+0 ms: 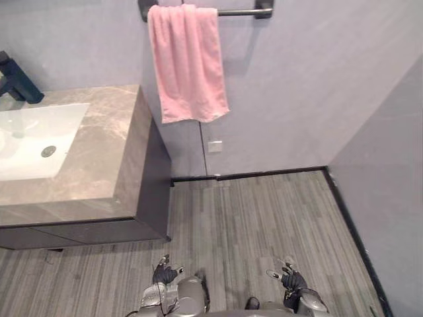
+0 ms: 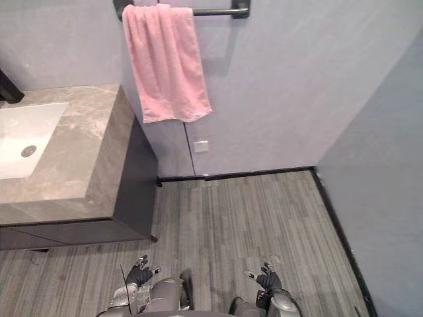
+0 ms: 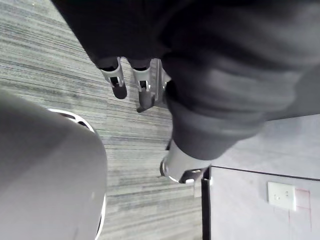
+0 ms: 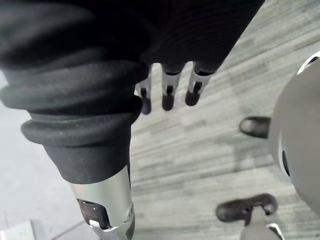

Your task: Organize washtable

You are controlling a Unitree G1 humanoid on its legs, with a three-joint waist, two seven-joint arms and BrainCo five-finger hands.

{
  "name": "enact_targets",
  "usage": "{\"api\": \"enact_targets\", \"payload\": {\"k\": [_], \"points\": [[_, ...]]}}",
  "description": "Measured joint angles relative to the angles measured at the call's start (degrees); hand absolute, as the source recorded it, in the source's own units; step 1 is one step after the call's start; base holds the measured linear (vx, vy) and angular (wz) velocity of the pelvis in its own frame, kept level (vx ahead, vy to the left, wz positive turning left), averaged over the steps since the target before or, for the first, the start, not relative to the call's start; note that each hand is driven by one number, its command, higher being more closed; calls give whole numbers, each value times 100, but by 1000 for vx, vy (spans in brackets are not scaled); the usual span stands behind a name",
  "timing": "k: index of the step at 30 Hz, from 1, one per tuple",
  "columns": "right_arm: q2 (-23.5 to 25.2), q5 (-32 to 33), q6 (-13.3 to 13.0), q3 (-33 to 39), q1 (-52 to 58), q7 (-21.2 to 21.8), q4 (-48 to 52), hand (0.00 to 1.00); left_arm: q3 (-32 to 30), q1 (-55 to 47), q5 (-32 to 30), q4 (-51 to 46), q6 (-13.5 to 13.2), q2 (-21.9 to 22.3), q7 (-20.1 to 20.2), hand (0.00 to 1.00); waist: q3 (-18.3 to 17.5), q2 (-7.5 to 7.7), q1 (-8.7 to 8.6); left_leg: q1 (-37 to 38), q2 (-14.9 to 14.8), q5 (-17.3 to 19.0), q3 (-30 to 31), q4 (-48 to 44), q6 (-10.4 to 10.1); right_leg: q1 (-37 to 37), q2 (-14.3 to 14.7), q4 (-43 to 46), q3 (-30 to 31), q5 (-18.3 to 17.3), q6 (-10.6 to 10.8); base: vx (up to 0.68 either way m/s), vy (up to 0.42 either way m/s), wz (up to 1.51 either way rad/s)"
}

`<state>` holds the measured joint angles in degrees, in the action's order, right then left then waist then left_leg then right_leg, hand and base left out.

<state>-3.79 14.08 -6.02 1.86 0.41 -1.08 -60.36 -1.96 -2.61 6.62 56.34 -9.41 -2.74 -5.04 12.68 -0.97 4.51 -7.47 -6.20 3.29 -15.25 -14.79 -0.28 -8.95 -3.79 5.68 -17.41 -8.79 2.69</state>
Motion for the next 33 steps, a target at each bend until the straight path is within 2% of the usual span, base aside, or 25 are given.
{"api": "enact_targets", "payload": {"k": [1,2,3,4,5,6,7,8,9,11,12,14,15,16,18,19,21,23,24,25,27,29,31,32,33], "points": [[98,-6,-8,-97,-34,5,3,0,14,11,-6,6,1,-79,11,0,-44,172,35,46,168,57,-44,91,90,-28,-163,-82,36,-20,73,365,136,-7],[160,-13,-9,-133,-56,16,2,0,10,36,-4,27,3,-121,29,0,-30,240,39,53,233,120,-45,58,168,-73,-241,-108,19,-22,126,380,119,6],[253,-13,-2,-143,-43,17,-13,0,10,87,-4,75,10,-171,76,0,-28,325,56,125,345,289,-52,31,237,-91,-369,67,48,-95,272,357,136,10],[256,-28,2,-148,-44,23,-6,0,19,138,-4,179,12,-158,114,0,-26,307,75,310,407,456,-47,74,270,86,-494,799,194,-220,458,334,136,7],[244,-34,1,-160,-61,26,-1,0,25,143,-5,221,14,-146,118,0,-17,282,71,463,430,515,-47,101,285,243,-575,1352,275,-248,501,346,184,8],[240,-71,-7,-171,-78,42,41,0,92,142,-5,274,19,-163,123,0,-9,266,51,808,484,628,-24,193,349,623,-749,2646,445,-187,481,354,182,30],[250,-85,-21,-177,-91,82,54,0,243,137,-8,290,20,-246,126,0,51,270,-39,1169,563,747,75,292,417,887,-873,3625,516,-346,432,357,156,46],[251,-109,-24,-193,-109,114,57,0,282,135,-8,330,22,-270,129,0,58,295,-72,1340,569,810,149,307,436,956,-891,3896,490,-447,386,342,74,59],[244,-134,-26,-242,-110,135,60,0,310,138,-9,394,25,-276,128,0,50,309,-74,1642,569,864,258,437,443,1140,-874,4100,350,-612,237,334,25,56],[230,-150,-30,-253,-122,139,93,0,363,138,-13,421,35,-276,130,0,55,285,-116,1904,521,865,416,699,439,1534,-771,3767,75,-762,120,366,-3,54],[213,-176,-35,-250,-174,138,117,0,364,125,-12,439,43,-276,126,0,59,265,-198,2006,476,866,526,804,436,1825,-640,3240,2,-753,105,416,-63,59],[160,-191,-30,-251,-302,140,115,0,367,142,-14,490,57,-252,127,0,105,188,-329,2114,350,915,707,869,351,2109,-339,2286,63,-515,-48,405,-96,56],[139,-191,-30,-251,-342,138,119,0,367,140,-14,492,65,-238,127,0,132,147,-384,2196,289,945,754,887,301,2176,-215,1754,95,-242,-81,308,-97,46],[118,-193,-32,-252,-340,138,119,0,368,131,-12,491,73,-220,127,0,141,133,-378,2331,242,1003,759,888,200,2228,-77,1131,182,203,-125,411,-144,48],[116,-194,-21,-251,-308,138,113,0,361,91,-13,490,72,-242,127,0,144,207,-380,2561,277,1190,908,890,-88,2168,22,487,357,788,-170,444,-202,49],[97,-193,-23,-235,-287,140,120,0,360,87,-18,503,76,-250,129,0,145,232,-400,2752,268,1334,1085,887,-187,2179,20,712,567,1501,-357,439,-228,47],[18,-195,-20,-136,-321,137,101,0,333,98,-49,500,63,-72,133,0,86,-14,-366,2596,-21,1365,1206,409,-236,2205,196,1058,360,980,-467,444,-257,39],[18,-199,-12,4,-304,130,107,0,123,104,-73,494,76,44,140,0,83,-149,-383,2023,-286,1327,1310,-895,-317,1921,391,815,215,893,-545,423,-304,29],[8,-198,-8,45,-279,128,119,0,10,103,-81,481,80,92,138,0,91,-209,-362,1696,-466,1272,1310,-1706,-484,1654,534,621,171,848,-593,376,-250,12],[1,-193,17,47,-264,128,98,0,-100,84,-81,433,78,132,136,0,100,-249,-340,1454,-706,1271,1183,-2536,-513,1255,712,388,162,807,-656,297,-163,3],[34,-174,29,55,-195,126,99,0,-75,78,-86,368,77,69,141,0,107,-188,-323,1176,-832,1283,846,-2920,-498,740,781,130,153,770,-722,340,-149,-3],[31,-121,28,51,-140,120,96,0,13,90,-86,333,77,15,137,0,84,-115,-321,894,-682,1304,663,-2470,-464,506,729,-72,230,770,-724,274,-85,-16],[24,-116,32,54,-104,98,88,0,41,142,-86,324,75,18,126,0,96,-94,-206,686,-262,1300,962,-1098,-463,400,591,-158,473,768,-689,223,32,-47],[22,-116,33,52,-98,92,83,0,51,145,-82,323,70,22,121,0,100,-87,-190,664,-155,1272,1120,-745,-487,384,562,-166,532,763,-654,177,117,-52],[7,-118,31,46,-89,77,80,0,107,131,-62,333,67,22,116,0,95,-109,-182,670,-31,933,1384,-270,-555,312,542,-183,656,747,-562,131,136,-52]]}}
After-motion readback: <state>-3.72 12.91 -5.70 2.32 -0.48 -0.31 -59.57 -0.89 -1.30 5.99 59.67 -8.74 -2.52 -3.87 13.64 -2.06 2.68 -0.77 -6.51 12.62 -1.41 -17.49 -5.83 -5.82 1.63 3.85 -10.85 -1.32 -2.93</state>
